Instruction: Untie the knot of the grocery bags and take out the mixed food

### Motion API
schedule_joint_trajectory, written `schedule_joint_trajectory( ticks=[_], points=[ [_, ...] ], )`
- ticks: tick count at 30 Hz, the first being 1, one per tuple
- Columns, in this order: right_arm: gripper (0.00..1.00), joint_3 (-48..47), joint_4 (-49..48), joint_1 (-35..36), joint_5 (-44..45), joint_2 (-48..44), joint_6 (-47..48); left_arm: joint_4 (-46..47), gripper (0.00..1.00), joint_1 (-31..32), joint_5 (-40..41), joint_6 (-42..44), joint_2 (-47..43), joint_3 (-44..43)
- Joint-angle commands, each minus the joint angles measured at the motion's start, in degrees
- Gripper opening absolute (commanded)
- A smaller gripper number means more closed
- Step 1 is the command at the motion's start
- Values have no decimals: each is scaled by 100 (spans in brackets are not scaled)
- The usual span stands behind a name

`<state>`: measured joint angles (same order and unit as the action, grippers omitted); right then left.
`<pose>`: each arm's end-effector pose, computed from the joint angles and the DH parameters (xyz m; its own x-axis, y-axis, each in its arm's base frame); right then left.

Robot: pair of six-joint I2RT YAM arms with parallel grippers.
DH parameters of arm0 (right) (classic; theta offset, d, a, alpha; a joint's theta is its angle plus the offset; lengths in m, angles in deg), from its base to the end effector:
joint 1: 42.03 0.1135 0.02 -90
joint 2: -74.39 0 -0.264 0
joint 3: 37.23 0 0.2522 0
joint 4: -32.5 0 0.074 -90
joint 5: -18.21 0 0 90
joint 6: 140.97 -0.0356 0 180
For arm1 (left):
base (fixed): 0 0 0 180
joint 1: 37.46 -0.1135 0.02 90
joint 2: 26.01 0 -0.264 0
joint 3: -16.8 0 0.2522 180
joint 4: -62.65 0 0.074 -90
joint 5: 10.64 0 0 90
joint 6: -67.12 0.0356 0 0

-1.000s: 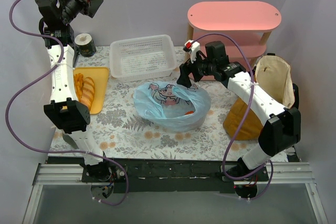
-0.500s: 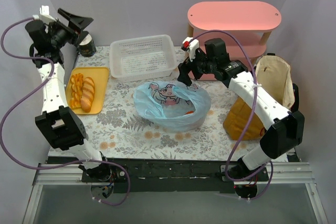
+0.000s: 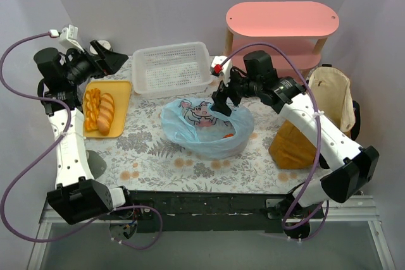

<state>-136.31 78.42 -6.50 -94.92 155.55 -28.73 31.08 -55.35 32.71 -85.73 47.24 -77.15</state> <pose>0.2471 0.1936 0.4019 -0.0445 -0.4595 -0.8871 -0.9005 0.4029 -0.1635 0.2711 0.0603 0.4369 -0.4990 -0.8029 -0.3261 0.0542 0.3467 -0.9364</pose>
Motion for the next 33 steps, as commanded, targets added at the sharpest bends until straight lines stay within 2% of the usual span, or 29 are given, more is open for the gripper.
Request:
schedule_joint_trajectory(
  ticks=[1, 3, 5, 7, 9, 10, 12, 14, 16, 17, 21, 25, 31, 33],
  points=[
    [98, -591, 283, 471, -62, 382, 361, -39, 98, 13, -81, 467, -84, -85],
    [98, -696, -42, 569, 89, 496, 133, -414, 98, 136, -168, 457, 109, -225],
    [98, -941, -9, 806, 423, 811, -88, -828, 98, 285, -274, 659, 443, -559],
    [98, -1258, 193, 1060, 415, 1032, -10, -900, 98, 452, -379, 634, 505, -499],
    [98, -1382, 395, 1219, 215, 1304, 402, -891, 98, 715, -703, 886, 576, -525],
    [98, -1374, 579, 1324, -257, 1366, 578, -953, 98, 812, -774, 1010, 646, -568],
    [96, -1068, 494, 1404, -385, 1358, 590, -1163, 98, 1084, -828, 1431, 856, -727],
    [89, -330, 414, 1544, -192, 1175, 553, -1391, 98, 1287, -810, 1801, 1075, -832],
    [85, 250, 361, 1676, 184, 920, 799, -1656, 98, 1560, -757, 2143, 1173, -824],
    [85, 853, 274, 1685, 300, 614, 834, -1735, 98, 1639, -749, 2224, 1226, -806],
    [82, 2034, 194, 1686, 582, 32, 922, -1937, 98, 2226, -687, 2514, 1279, -272],
    [82, 2494, 142, 1703, 537, -188, 879, -2017, 98, 2755, -459, 2541, 1200, 292],
    [83, 2283, -70, 1659, 1836, -268, 931, -2166, 98, 2896, -529, 2654, 928, 731],
    [83, 2326, -113, 1598, 2023, -277, 975, -2192, 98, 2896, -652, 2760, 866, 837]
  ],
)
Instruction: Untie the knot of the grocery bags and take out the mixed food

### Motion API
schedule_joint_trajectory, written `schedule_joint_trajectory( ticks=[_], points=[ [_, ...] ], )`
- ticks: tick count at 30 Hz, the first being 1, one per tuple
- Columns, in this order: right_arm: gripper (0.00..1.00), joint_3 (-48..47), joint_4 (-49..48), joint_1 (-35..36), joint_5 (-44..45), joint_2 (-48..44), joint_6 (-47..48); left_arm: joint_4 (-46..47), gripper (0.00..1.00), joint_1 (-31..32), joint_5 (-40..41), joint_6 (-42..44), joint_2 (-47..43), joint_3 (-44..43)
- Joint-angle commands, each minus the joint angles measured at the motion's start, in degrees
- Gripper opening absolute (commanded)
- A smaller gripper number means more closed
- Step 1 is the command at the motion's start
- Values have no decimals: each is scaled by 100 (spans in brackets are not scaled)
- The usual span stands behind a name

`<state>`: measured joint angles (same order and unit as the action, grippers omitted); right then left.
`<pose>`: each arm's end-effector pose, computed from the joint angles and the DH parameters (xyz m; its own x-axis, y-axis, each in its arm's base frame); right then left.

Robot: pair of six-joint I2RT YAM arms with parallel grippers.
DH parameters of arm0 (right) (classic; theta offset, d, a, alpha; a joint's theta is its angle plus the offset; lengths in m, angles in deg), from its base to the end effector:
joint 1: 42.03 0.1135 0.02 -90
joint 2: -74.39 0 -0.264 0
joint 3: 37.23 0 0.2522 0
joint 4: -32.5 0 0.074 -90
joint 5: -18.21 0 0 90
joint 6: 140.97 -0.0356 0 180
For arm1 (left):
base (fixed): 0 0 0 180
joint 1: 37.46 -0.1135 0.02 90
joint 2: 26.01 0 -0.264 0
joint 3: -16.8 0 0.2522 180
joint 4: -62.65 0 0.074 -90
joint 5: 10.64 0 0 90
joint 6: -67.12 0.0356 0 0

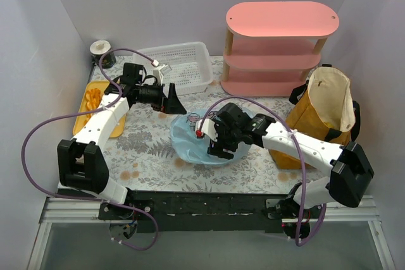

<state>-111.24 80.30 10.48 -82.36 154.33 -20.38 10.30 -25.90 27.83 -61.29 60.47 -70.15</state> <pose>0.1708 0.2335 0.2595 0.0081 -0.8113 -0.5845 -0.9780 0.1154 -0.1737 0.3034 -0.0905 0.3034 -0.9756 -0.1950 -0.1010 -0.0101 0.4996 -0.8662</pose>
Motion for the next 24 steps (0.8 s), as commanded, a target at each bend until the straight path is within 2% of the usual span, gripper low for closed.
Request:
schedule_joint_trajectory(
  ticks=[1, 7, 10, 12, 21, 24],
  points=[
    [84, -76, -389, -127, 941, -172, 158, -114, 98, -48, -199, 360, -474, 208],
    [96, 461, -758, -180, 1907, -102, 307, 114, 98, -30, -445, 274, -474, 419],
    [98, 628, -1013, -267, 1901, 56, 193, 351, 98, -30, -683, 124, -421, 489],
    [98, 725, -1031, -311, 1725, 179, 202, 466, 98, -13, -762, 89, -351, 507],
    [98, 1059, -1189, -382, 2480, 636, 351, 958, 98, 66, -771, -140, -377, 718],
    [88, 1050, -1093, -399, 2569, 707, 491, 1064, 98, 84, -754, -219, -456, 815]
  ],
)
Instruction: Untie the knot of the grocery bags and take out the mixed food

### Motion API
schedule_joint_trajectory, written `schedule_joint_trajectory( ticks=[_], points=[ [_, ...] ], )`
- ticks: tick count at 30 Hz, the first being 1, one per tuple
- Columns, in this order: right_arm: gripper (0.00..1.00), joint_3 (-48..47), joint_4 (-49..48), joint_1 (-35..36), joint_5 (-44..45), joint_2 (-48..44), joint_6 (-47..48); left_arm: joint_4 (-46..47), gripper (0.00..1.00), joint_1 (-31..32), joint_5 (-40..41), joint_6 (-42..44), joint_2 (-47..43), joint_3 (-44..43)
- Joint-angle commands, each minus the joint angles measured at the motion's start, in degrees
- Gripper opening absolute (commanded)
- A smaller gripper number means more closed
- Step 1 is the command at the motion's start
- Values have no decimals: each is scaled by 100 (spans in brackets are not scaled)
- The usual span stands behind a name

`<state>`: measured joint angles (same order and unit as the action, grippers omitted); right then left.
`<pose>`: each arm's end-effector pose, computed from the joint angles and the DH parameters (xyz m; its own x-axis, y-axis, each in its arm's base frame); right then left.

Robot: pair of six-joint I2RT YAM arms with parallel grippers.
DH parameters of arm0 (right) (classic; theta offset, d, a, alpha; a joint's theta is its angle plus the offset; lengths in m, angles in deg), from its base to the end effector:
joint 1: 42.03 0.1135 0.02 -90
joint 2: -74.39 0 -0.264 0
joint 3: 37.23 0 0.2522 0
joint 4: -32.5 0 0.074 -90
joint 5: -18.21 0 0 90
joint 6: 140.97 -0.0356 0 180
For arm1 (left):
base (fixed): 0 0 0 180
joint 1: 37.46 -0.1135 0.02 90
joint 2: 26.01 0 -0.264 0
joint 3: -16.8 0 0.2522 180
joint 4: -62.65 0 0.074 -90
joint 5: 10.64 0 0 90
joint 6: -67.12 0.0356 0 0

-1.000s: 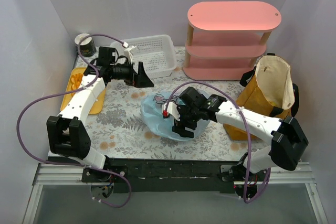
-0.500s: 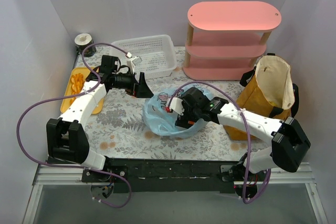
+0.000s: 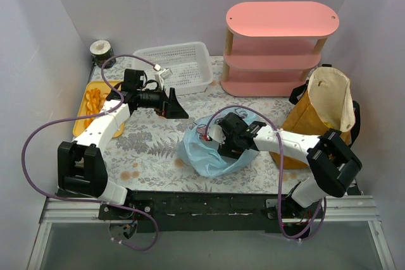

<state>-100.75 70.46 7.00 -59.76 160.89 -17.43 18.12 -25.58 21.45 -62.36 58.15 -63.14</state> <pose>0.1950 0.2133 0.1834 -0.1064 -0.9467 -0.3042 -0.8769 0.2335 -0.4202 0.2932 -0.0925 0.2877 -0.9850 -0.1380 -0.1039 0.0385 0.4109 -0.9109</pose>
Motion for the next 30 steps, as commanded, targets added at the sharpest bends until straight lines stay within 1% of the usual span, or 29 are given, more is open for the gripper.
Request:
schedule_joint_trajectory(
  ticks=[1, 3, 4, 6, 7, 9, 10, 11, 12, 14, 15, 16, 17, 19, 21, 24, 25, 26, 27, 29, 30],
  points=[
    [77, -16, -40, -52, 291, 60, 258, 308, 98, 51, -107, -121, -233, 139],
    [64, -60, 22, -52, 273, 43, 468, 325, 98, 51, -89, -112, -260, 140],
    [54, -174, 92, -52, 169, 25, 556, 317, 98, 51, -89, -112, -268, 140],
    [45, -349, 364, -52, 54, -1, 802, 317, 98, 51, -80, -103, -260, 131],
    [36, -446, 461, -43, -68, -36, 864, 317, 98, 51, -71, -95, -260, 122],
    [25, -789, 830, -52, -192, -71, 1013, 317, 98, 51, -63, -95, -216, 78],
    [11, -877, 953, -43, -288, -150, 1040, 325, 98, 51, -63, -86, -198, 61],
    [2, -1113, 1085, -43, -341, -186, 1041, 325, 98, 51, -63, -86, -190, 43],
    [1, -1219, 1339, -43, -412, -230, 1041, 317, 98, 51, -54, -86, -155, -27],
    [1, -1474, 1551, -52, -578, -353, 1032, 317, 98, 51, -36, -68, -128, -106],
    [1, -1797, 1926, -61, -727, -414, 997, 308, 98, 51, -19, -42, -119, -193],
    [1, -1914, 2043, -78, -1085, -458, 1014, 290, 98, 51, -10, -24, -67, -238],
    [1, -1993, 2114, -78, -1150, -519, 988, 273, 98, 51, -1, 2, -49, -273],
    [1, -2143, 2184, -105, -1841, -765, 979, 281, 98, 51, -1, 28, 4, -343],
    [1, -2161, 2080, -113, -2098, -1063, 988, 273, 98, 51, -18, 37, 21, -379],
    [1, -2249, 2044, -192, -2844, -1467, 1110, 273, 98, 51, -45, 11, 13, -440],
    [1, -2284, 1983, -227, -3212, -1582, 1120, 281, 98, 43, -62, 20, -5, -440],
    [1, -2284, 1765, -306, -3390, -1688, 1111, 325, 98, 51, -115, 20, -74, -432],
    [1, -2301, 1606, -333, -3496, -1880, 937, 343, 98, 43, -133, 20, -119, -432],
    [1, -2485, 1142, -438, -3602, -1970, 594, 378, 98, 43, -159, 20, -233, -475],
    [1, -2608, 1043, -491, -3655, -1944, 262, 378, 98, 34, -159, 20, -277, -519]
  ],
)
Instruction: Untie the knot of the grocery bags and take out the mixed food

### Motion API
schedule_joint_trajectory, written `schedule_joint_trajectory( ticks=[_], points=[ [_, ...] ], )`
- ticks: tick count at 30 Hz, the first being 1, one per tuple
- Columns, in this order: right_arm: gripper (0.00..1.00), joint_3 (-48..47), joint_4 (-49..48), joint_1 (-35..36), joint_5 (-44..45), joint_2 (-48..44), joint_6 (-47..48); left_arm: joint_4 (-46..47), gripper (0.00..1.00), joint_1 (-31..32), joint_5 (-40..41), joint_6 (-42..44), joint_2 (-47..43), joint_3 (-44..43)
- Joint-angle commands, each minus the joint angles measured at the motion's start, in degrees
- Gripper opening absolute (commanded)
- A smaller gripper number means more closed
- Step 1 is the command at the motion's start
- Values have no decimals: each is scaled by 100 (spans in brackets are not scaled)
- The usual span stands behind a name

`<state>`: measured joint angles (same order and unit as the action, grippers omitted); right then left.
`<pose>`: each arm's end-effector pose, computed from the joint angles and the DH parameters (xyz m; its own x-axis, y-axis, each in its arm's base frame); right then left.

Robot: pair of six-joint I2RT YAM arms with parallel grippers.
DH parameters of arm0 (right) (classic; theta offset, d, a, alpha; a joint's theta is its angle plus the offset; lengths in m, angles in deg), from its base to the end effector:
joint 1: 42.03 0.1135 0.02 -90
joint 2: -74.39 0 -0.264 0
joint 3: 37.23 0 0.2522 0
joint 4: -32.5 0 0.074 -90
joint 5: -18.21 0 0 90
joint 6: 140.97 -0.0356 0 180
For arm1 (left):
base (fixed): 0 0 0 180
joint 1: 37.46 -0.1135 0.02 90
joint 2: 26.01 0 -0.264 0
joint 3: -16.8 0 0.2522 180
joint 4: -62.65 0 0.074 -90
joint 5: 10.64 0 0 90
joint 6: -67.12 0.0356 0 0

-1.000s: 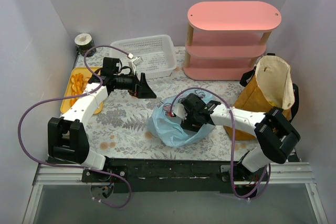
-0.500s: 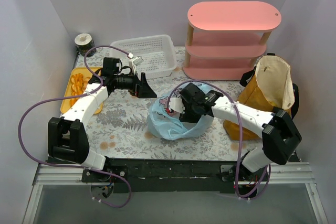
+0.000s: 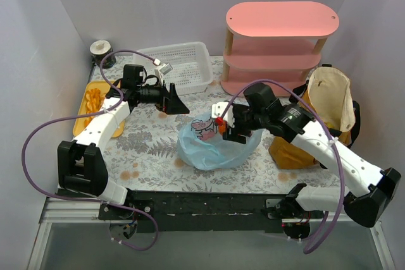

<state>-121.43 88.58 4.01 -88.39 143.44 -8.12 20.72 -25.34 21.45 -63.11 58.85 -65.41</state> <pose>0.1667 0.1875 0.3551 0.2376 -0.6925 -0.6812 -0.9249 0.0531 -0.3766 0.3011 -0.0955 0.2996 -0.9770 -0.1411 -0.1597 0.0924 0.3950 -0.9140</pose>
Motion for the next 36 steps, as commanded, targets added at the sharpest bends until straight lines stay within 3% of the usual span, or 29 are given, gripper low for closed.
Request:
schedule_joint_trajectory(
  ticks=[1, 5, 9, 12, 21, 36],
  points=[
    [1, -672, -883, -227, -870, -174, -864, 135, 98, 1, -124, -10, -391, -327],
    [1, -1130, -1367, -394, -959, -59, -1051, 460, 98, -52, 25, -607, -637, -547],
    [1, -177, -2996, -394, -425, -514, -209, 732, 98, -43, -580, -1345, -576, -915],
    [1, 292, -3564, -386, -11, -490, 635, 1435, 98, -43, -941, -2234, -470, -934],
    [1, -532, -3617, -350, 271, 643, 1190, 1849, 98, -8, -871, -2489, 13, -1197],
    [1, -1279, -3732, 45, 658, 1558, 1278, 2236, 98, 27, -590, -2762, 777, -1628]
  ],
)
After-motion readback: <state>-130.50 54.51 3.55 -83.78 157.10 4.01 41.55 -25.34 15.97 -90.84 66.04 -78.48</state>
